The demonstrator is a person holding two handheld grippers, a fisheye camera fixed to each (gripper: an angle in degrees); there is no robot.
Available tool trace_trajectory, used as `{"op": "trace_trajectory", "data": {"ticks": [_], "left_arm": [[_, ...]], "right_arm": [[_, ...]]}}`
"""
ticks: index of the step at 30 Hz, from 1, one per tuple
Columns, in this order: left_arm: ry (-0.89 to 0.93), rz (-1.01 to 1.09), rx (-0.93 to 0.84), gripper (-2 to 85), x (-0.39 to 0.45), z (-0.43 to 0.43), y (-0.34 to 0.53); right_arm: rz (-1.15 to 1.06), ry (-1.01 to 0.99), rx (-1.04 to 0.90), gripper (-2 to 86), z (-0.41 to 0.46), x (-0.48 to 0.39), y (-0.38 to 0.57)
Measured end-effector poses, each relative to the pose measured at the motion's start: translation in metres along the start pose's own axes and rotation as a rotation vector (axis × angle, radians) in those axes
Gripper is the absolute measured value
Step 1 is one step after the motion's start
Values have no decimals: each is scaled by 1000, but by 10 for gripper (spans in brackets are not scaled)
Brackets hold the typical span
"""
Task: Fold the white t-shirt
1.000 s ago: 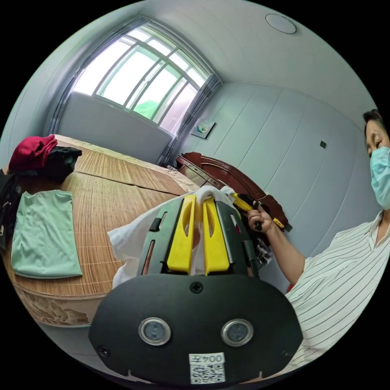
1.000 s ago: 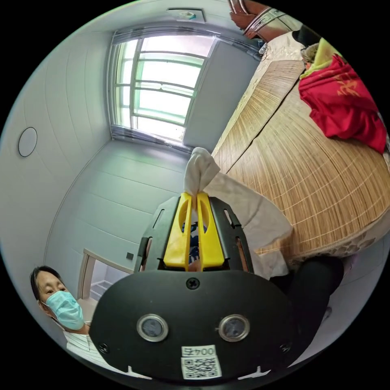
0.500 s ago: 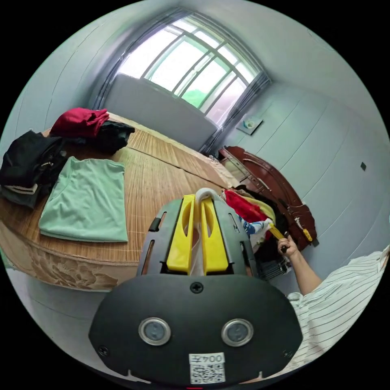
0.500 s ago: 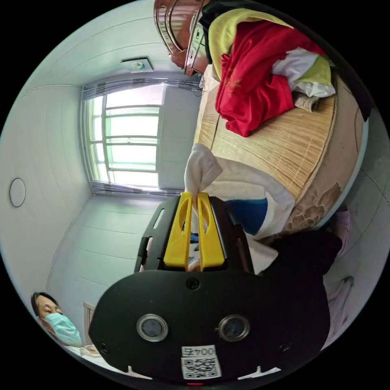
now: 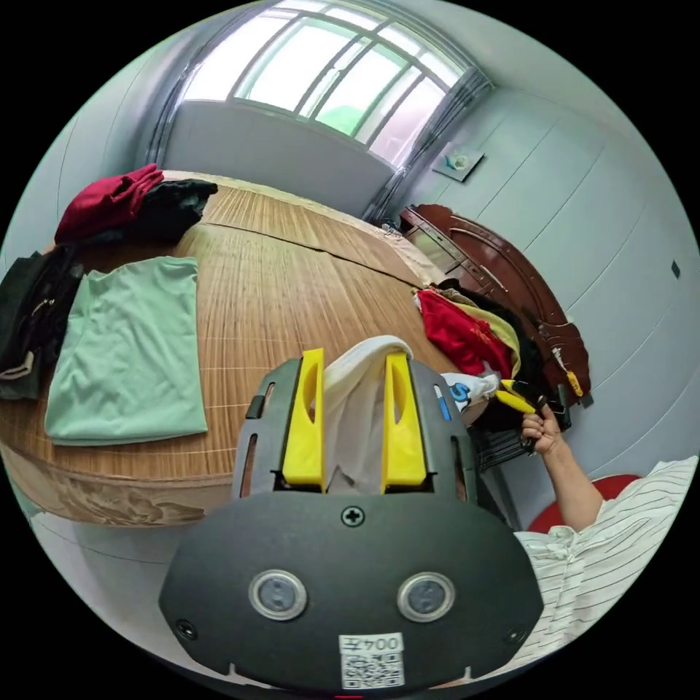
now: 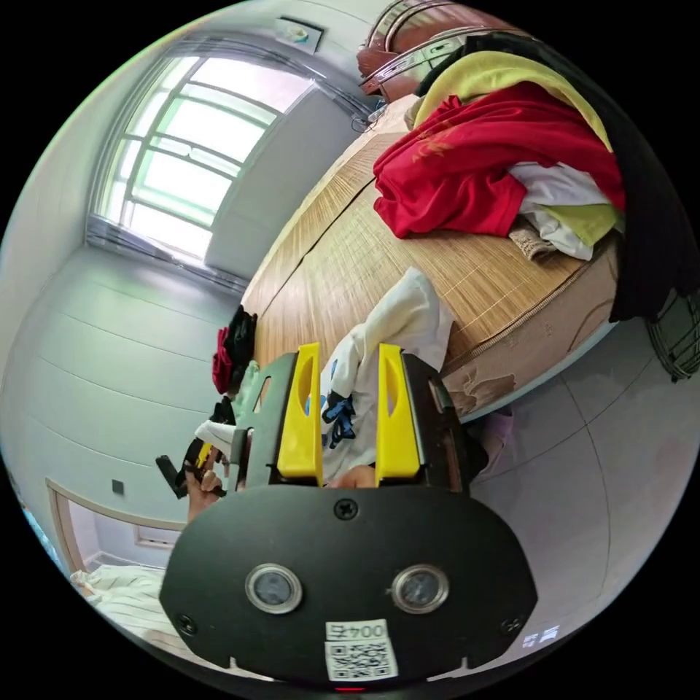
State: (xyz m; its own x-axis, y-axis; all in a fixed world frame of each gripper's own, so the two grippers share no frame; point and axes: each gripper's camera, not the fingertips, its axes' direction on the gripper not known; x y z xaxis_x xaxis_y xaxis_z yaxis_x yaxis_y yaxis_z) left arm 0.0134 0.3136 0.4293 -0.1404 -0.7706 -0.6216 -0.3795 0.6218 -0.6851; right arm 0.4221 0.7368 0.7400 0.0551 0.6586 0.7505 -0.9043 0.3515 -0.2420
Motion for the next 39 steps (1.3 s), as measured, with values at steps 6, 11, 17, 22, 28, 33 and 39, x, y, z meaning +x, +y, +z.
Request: {"op": "trace_trajectory", "data": {"ticks": [6, 11, 17, 22, 28, 33, 39], "left_arm": [[162, -108, 77, 83, -29, -16, -9], [19, 50, 168, 22, -5, -32, -6], [-39, 137, 37, 6, 22, 10, 27], [-153, 255, -195, 3, 64, 106, 72], [-228, 302, -335, 3, 75, 174, 103], [-189, 319, -414, 3, 72, 208, 121], [-152, 315, -441, 2, 76, 230, 134]], "right_arm": [[-195, 7, 28, 6, -19, -22, 29], [-242, -22, -52, -6, -5, -26, 62], [-308, 98, -172, -8, 36, -34, 109], [-389, 242, -353, -7, 89, -48, 129], [-445, 384, -472, -7, 129, -45, 150], [-514, 396, -462, -5, 126, -43, 163], [-474, 320, -479, 7, 110, -20, 149]]}}
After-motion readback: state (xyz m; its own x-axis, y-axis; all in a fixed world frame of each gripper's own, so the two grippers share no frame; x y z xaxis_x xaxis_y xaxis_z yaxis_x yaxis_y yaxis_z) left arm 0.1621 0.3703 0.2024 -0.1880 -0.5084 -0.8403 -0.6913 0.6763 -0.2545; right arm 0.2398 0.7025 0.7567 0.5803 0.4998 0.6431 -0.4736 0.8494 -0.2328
